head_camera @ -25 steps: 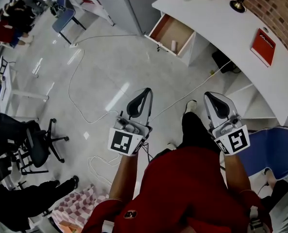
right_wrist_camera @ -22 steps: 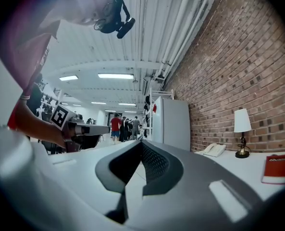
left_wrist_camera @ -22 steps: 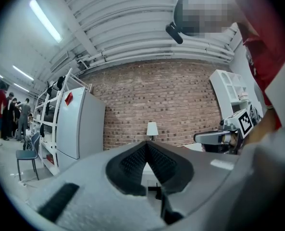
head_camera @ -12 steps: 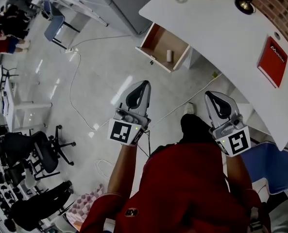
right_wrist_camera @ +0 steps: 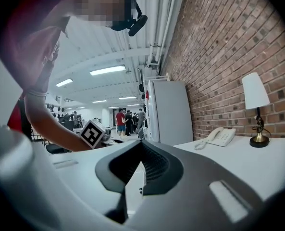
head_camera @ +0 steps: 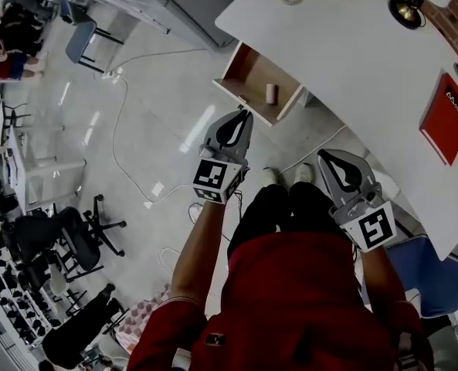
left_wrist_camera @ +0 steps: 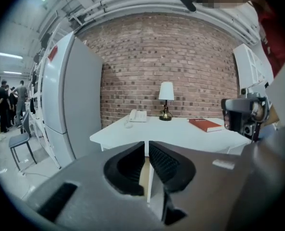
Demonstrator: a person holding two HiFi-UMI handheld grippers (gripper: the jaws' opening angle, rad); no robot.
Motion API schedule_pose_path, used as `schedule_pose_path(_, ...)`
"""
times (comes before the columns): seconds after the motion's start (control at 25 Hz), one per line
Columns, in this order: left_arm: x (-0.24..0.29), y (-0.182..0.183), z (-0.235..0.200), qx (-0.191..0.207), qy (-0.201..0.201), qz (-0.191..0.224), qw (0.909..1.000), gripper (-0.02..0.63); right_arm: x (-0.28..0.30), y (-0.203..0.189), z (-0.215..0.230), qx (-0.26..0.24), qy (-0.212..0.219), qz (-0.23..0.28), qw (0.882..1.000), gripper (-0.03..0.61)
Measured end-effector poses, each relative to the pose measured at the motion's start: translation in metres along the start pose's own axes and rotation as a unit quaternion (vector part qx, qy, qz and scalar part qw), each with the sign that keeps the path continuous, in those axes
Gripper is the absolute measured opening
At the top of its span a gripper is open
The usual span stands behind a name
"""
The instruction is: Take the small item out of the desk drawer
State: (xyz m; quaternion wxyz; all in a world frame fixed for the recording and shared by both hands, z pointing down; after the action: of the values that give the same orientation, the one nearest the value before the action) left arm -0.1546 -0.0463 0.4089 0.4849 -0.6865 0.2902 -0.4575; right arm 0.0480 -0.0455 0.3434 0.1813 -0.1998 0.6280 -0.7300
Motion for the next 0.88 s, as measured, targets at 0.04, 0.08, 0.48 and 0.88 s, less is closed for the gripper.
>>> schedule_pose_path(0.04, 0.011, -0.007, -0.008, -0.002, -0.005, -0.013, 0.9999, 0.035, 0.004, -0.003, 0.001, 0.004, -0.002, -0.004, 1.0, 0.012)
schedule_pose_path(0.08, 0.022, -0.015, -0.015, -0.003, -0.011, -0.027, 0.9996, 0.041, 0.007, -0.005, 0.002, 0.007, -0.004, -0.008, 1.0, 0.012)
schedule_pose_path(0.48, 0.118, -0.094, -0.08, -0.018, -0.071, -0.142, 0.9871, 0.141, 0.03, -0.045, -0.005, 0.024, -0.039, -0.044, 0.998, 0.012)
schedule_pose_path(0.88, 0.199, -0.182, -0.125, -0.009, -0.12, -0.279, 0.9529, 0.173, 0.042, -0.072, -0.002, 0.034, -0.084, -0.071, 0.993, 0.012)
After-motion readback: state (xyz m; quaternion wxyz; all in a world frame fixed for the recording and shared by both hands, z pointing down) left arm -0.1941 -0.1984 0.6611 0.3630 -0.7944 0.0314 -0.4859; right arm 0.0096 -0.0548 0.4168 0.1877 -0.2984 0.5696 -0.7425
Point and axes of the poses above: the fingertips, and each gripper's own axes: x forward along the fingers, z to its right, y out of its top, the point moved 4 cm from there along -x, backward along the fingers, and after that the axes turned 12 degrees about -y, right-handed, at the moved point
